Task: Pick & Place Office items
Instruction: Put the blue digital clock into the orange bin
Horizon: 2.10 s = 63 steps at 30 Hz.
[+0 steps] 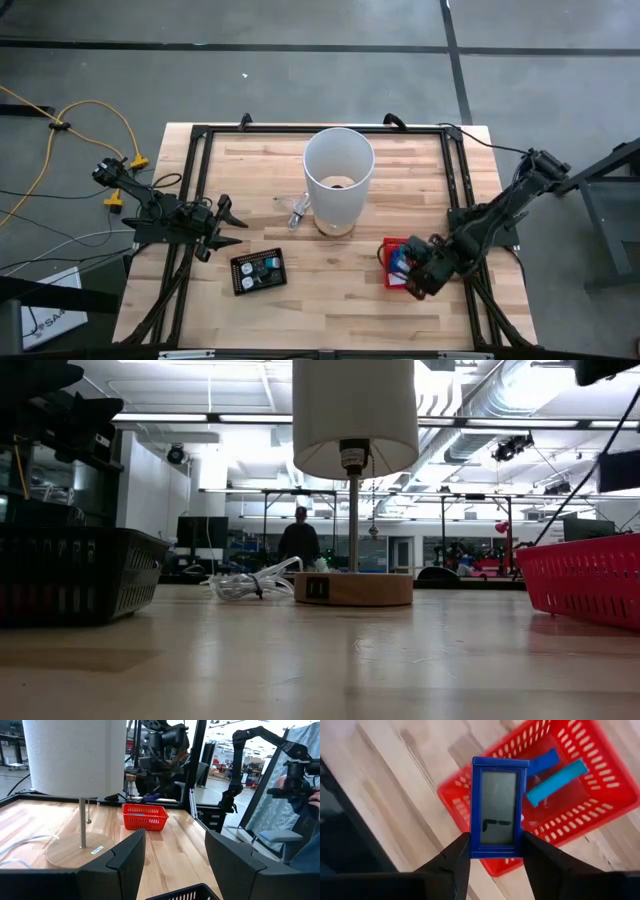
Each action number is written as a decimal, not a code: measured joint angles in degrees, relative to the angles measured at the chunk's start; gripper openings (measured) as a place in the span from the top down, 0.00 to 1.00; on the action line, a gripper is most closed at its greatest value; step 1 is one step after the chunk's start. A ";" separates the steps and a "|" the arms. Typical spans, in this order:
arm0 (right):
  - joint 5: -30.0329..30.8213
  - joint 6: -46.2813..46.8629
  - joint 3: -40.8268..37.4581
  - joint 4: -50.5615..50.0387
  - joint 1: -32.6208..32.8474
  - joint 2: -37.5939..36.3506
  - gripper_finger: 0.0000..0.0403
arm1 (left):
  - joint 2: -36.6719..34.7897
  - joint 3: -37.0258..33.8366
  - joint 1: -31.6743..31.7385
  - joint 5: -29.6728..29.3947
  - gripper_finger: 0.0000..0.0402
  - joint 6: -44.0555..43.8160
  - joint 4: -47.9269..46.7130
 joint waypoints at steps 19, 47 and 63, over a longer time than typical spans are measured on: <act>0.43 -11.40 0.00 3.33 3.19 10.30 0.64 | 0.00 0.00 0.00 0.00 0.50 -0.02 0.00; -0.34 -22.62 0.02 1.26 1.57 15.11 0.64 | 0.00 0.00 0.00 0.00 0.50 0.00 0.00; -0.05 -22.38 0.02 1.74 1.57 15.11 0.61 | 0.00 0.00 0.00 0.00 0.50 0.00 0.00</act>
